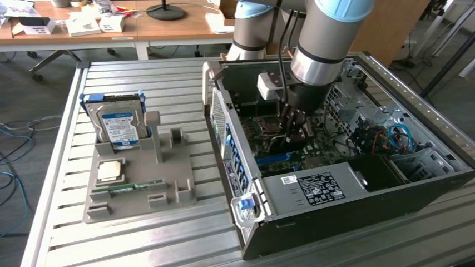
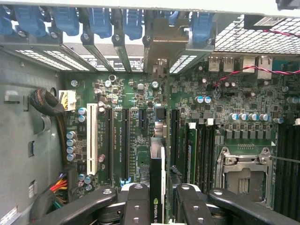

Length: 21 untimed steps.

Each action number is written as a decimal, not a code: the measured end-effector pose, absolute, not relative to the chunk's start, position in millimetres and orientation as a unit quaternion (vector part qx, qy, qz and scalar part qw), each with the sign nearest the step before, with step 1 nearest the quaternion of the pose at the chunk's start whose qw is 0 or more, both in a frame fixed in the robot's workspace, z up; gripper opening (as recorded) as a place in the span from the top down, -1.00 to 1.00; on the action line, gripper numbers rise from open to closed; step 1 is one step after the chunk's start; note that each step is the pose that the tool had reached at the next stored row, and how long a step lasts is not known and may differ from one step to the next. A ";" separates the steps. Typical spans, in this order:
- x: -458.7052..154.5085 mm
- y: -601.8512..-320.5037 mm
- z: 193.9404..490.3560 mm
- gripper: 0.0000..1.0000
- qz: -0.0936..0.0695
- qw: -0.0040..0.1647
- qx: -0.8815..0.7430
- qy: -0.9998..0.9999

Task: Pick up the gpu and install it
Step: 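Insert the gpu into the slot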

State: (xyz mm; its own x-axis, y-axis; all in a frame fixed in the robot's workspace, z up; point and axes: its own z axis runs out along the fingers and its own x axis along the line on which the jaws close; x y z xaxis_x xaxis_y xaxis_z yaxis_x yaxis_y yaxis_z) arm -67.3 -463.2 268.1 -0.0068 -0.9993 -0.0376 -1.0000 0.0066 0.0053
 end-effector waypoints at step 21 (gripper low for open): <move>-67.4 -463.2 264.6 0.47 0.015 0.011 -0.705 0.709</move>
